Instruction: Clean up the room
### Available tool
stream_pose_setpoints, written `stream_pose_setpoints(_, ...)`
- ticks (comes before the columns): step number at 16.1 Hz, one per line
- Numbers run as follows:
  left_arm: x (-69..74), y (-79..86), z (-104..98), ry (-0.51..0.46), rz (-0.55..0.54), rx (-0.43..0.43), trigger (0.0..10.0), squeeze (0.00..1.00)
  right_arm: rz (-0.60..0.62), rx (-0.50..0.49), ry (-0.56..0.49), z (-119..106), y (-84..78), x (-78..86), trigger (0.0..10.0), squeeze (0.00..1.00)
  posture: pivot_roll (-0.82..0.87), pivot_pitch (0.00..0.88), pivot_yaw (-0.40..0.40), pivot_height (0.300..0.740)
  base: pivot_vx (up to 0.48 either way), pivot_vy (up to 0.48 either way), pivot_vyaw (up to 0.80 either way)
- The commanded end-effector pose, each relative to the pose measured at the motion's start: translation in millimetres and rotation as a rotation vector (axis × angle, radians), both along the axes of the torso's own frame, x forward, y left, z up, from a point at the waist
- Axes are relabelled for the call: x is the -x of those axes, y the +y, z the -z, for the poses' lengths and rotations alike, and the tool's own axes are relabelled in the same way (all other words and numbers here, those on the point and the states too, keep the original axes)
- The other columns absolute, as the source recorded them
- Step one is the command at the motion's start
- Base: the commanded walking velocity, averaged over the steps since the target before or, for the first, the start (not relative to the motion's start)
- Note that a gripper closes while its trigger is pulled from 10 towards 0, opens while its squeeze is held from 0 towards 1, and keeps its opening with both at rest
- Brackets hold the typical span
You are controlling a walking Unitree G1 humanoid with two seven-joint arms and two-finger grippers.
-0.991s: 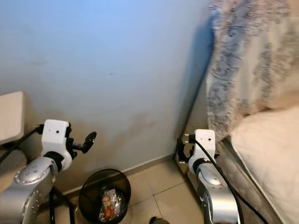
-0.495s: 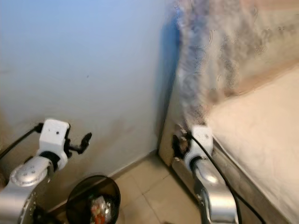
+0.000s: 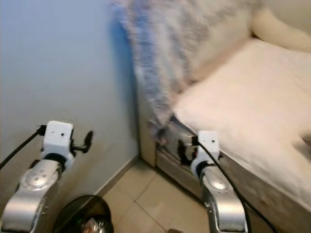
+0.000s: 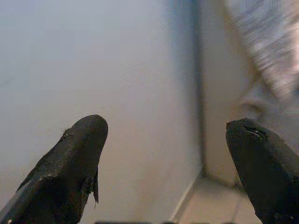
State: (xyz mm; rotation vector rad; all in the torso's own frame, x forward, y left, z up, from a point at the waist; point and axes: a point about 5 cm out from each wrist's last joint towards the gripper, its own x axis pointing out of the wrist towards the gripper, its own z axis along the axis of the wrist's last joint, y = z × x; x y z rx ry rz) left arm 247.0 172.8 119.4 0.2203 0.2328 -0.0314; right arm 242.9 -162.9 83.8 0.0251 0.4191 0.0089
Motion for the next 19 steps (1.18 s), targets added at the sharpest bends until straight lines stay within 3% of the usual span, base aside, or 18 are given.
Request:
stream_pose_setpoints(1,-3.4,3.5,-8.5,-0.043,-0.013,-0.01,10.0,0.25,0.002,-0.014,-0.02,-3.8,1.5,-2.9,10.0,0.0,0.03,0.0,0.02,0.74,0.0,0.0,-0.75)
stream_pose_setpoints(4,-6.1,3.7,-12.1,-0.037,-0.015,0.006,10.0,0.2,0.001,-0.018,-0.017,-3.2,2.1,-3.0,10.0,0.0,0.03,0.0,0.022,0.74,0.0,0.0,-0.75)
stream_pose_setpoints(5,-5.2,0.5,-11.2,-0.01,0.035,0.044,10.0,0.0,0.0,-0.02,-0.015,-2.9,2.3,-3.3,10.0,0.0,0.03,0.0,0.023,0.74,0.0,0.0,-0.75)
stream_pose_setpoints(6,-2.4,-3.1,-11.4,-0.002,0.088,0.079,10.0,0.0,0.001,-0.027,-0.015,-2.9,2.4,-3.7,10.0,0.0,0.03,0.0,0.023,0.74,0.0,0.0,-0.76)
stream_pose_setpoints(9,0.0,-0.1,-10.4,0.001,0.065,0.094,10.0,0.0,-0.005,-0.023,-0.02,-4.4,3.2,-5.2,10.0,0.0,0.03,0.0,0.023,0.74,0.0,0.0,-0.76)
stream_pose_setpoints(11,-2.1,4.4,-13.1,-0.032,0.043,0.026,10.0,0.0,-0.017,-0.005,-0.026,-5.3,3.3,-6.2,10.0,0.0,0.03,0.0,0.021,0.74,0.0,0.0,-0.76)
stream_pose_setpoints(14,-2.2,4.4,-13.6,-0.029,0.049,0.052,10.0,0.0,-0.027,0.007,-0.025,-5.2,3.6,-7.2,10.0,0.0,0.02,0.0,0.021,0.74,0.0,0.0,-0.68)
stream_pose_setpoints(19,-3.2,1.7,-13.0,-0.027,0.055,0.051,10.0,0.0,-0.061,0.053,-0.04,-5.5,5.0,-9.7,10.0,0.0,0.02,0.0,0.023,0.74,0.0,-0.314,0.0)
